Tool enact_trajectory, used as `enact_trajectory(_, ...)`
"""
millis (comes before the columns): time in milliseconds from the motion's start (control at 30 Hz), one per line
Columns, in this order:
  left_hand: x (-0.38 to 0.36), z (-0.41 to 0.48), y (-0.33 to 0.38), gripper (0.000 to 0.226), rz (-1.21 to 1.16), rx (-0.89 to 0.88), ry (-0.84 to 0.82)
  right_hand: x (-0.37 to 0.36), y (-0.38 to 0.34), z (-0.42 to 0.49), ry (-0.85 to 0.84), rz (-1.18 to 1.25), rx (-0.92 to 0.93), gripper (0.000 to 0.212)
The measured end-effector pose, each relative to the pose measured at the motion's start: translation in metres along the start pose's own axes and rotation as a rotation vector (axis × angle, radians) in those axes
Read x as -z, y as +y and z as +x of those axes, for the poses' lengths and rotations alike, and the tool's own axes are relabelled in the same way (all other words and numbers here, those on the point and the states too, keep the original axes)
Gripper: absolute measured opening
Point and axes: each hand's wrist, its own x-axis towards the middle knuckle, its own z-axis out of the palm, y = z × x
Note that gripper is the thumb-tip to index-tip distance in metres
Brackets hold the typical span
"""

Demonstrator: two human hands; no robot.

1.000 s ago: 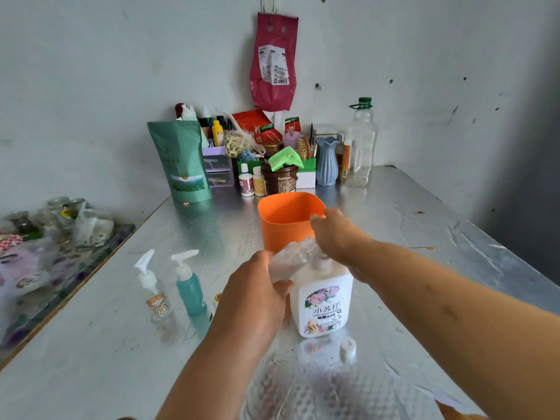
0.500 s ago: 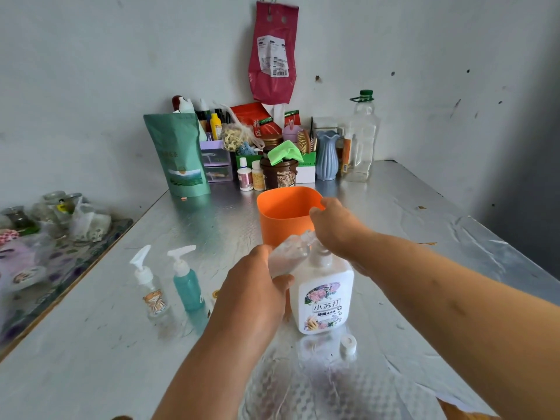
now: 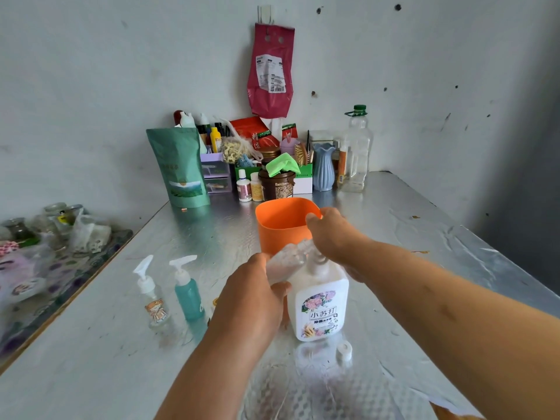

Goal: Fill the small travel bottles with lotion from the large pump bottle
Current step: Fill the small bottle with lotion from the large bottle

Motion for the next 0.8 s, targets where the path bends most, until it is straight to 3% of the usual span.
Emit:
enact_trajectory(300,-0.001,0.001,0.0,0.027,-0.009,0.0,0.009,0.007,-0.004,-0.015,-0.061,-0.188,0.097,0.039)
enact_trajectory(600,-0.008,0.006,-0.007,0.032,-0.017,0.004,0.003,0.001,0.003,-0.017,-0.054,-0.304,0.161,0.04)
enact_trajectory(800,-0.005,0.003,-0.005,0.03,-0.022,-0.002,0.006,0.004,-0.001,-0.01,-0.082,-0.158,0.066,0.047)
